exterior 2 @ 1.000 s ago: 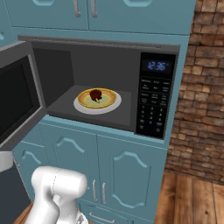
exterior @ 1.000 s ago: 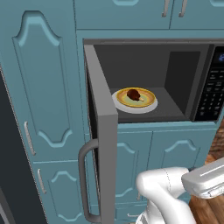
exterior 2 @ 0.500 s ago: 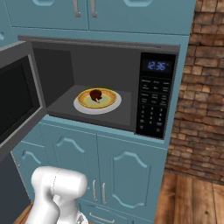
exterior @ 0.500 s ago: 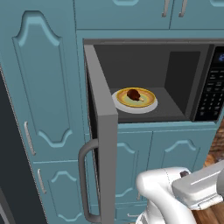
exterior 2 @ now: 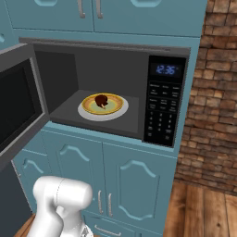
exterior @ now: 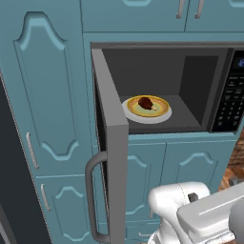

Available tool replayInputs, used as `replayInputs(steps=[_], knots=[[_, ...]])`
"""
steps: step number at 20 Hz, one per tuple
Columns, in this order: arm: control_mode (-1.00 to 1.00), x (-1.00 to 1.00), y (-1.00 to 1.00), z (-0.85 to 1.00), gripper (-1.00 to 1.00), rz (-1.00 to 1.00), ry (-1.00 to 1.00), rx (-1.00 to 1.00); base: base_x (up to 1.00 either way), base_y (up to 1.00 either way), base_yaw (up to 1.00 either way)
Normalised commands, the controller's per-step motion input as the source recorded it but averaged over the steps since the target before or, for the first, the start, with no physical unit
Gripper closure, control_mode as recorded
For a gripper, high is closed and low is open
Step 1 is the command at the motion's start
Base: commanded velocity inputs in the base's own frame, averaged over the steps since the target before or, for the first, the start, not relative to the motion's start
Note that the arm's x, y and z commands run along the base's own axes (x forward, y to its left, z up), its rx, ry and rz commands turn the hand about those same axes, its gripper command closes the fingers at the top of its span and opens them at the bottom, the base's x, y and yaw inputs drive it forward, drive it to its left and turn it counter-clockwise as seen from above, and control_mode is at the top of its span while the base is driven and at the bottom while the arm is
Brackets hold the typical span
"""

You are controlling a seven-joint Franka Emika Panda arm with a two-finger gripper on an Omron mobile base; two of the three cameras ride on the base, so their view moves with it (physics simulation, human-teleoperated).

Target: Transport the steak from the fridge to the microwave and turn on the microwave.

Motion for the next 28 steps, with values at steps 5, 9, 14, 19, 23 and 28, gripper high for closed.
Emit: replayInputs(steps=[5,9,14,19,23,28], knots=[[-1.00,-0.11,0.13,0.00,-1.00,0.00,-0.11,0.00,0.00,0.00,0.00],[-1.00,-0.02,0.13,0.00,-1.00,0.00,-0.08,0.00,0.00,0.00,0.00],[-1.00,0.00,0.21,-0.16,-1.00,0.00,-0.05,0.00,0.00,0.00,0.00],[-1.00,-0.02,0.27,-0.17,-1.00,0.00,-0.06,0.00,0.00,0.00,0.00],[-1.00,-0.06,0.24,-0.09,-1.00,0.00,-0.07,0.00,0.00,0.00,0.00],[-1.00,-0.05,0.27,-0.17,-1.00,0.00,-0.05,0.00,0.00,0.00,0.00]])
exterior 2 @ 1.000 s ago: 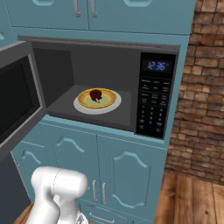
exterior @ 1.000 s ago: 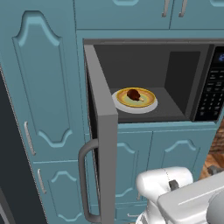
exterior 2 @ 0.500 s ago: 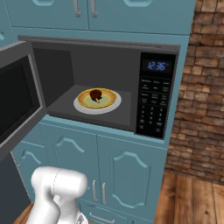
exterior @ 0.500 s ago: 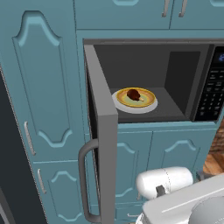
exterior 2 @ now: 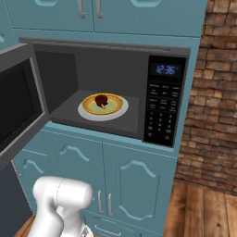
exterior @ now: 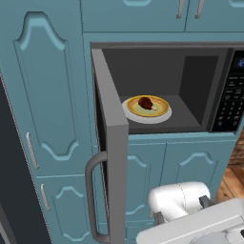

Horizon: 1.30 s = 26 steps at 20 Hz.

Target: Transport the steak from the fridge to the microwave and turn on the microwave.

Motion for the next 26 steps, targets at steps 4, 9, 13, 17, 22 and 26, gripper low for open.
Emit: replayInputs(steps=[4,9,13,17,22,26], knots=[[-1.00,-0.05,0.29,-0.17,-1.00,0.00,-0.03,0.00,0.00,0.00,0.00],[-1.00,-0.01,0.31,-0.15,-1.00,0.00,-0.03,0.00,0.00,0.00,0.00],[-1.00,0.00,0.36,-0.18,-1.00,0.00,-0.01,0.00,0.00,0.00,0.00],[-1.00,0.00,0.36,-0.22,-1.00,0.00,0.00,0.00,0.00,0.00,0.00],[-1.00,0.02,0.37,-0.28,-1.00,0.00,0.00,0.00,0.00,0.00,0.00],[-1.00,0.00,0.40,-0.25,-1.00,0.00,0.00,0.00,0.00,0.00,0.00]])
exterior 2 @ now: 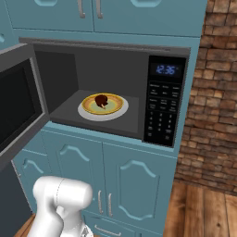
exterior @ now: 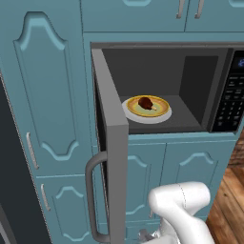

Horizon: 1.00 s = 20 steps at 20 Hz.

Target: Transport the steak from the fridge to the microwave and turn on the microwave.

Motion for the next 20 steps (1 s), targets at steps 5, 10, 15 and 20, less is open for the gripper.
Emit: replayInputs(steps=[5,10,15,20], knots=[[-1.00,0.16,0.30,-0.22,-1.00,-0.03,0.00,0.00,0.00,0.00,0.00],[-1.00,0.31,0.19,-0.15,-1.00,-0.07,0.00,0.00,0.00,0.00,0.00],[-1.00,0.20,0.18,-0.18,-1.00,-0.09,0.00,0.00,0.00,0.00,0.00],[-1.00,0.00,0.07,-0.15,-1.00,-0.16,-0.01,0.00,0.00,0.00,0.00]])
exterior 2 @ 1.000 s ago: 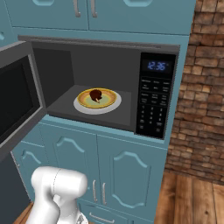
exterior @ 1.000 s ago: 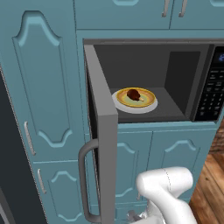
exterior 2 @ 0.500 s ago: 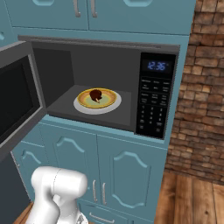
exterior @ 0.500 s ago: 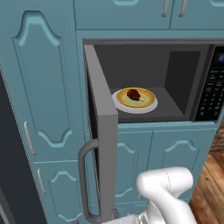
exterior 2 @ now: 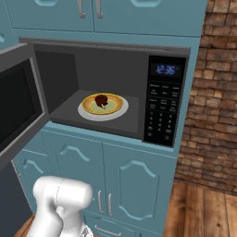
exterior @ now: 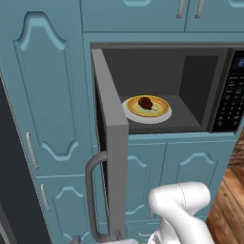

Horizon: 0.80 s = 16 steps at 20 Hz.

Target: Transport the steak from the fridge to the microwave and turn on the microwave.

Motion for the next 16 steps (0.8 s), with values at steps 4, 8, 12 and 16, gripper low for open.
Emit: replayInputs(steps=[4,8,12,16], knots=[[-1.00,0.00,0.04,-0.08,-1.00,-0.16,-0.01,0.00,0.00,0.00,0.00],[-1.00,0.04,0.03,-0.01,-1.00,-0.16,-0.02,0.00,0.00,0.00,0.00],[-1.00,0.12,0.01,-0.04,-1.00,-0.16,0.00,0.00,0.00,0.00,0.00],[-1.00,0.23,0.00,-0.12,-1.00,-0.17,0.00,0.00,0.00,0.00,0.00]])
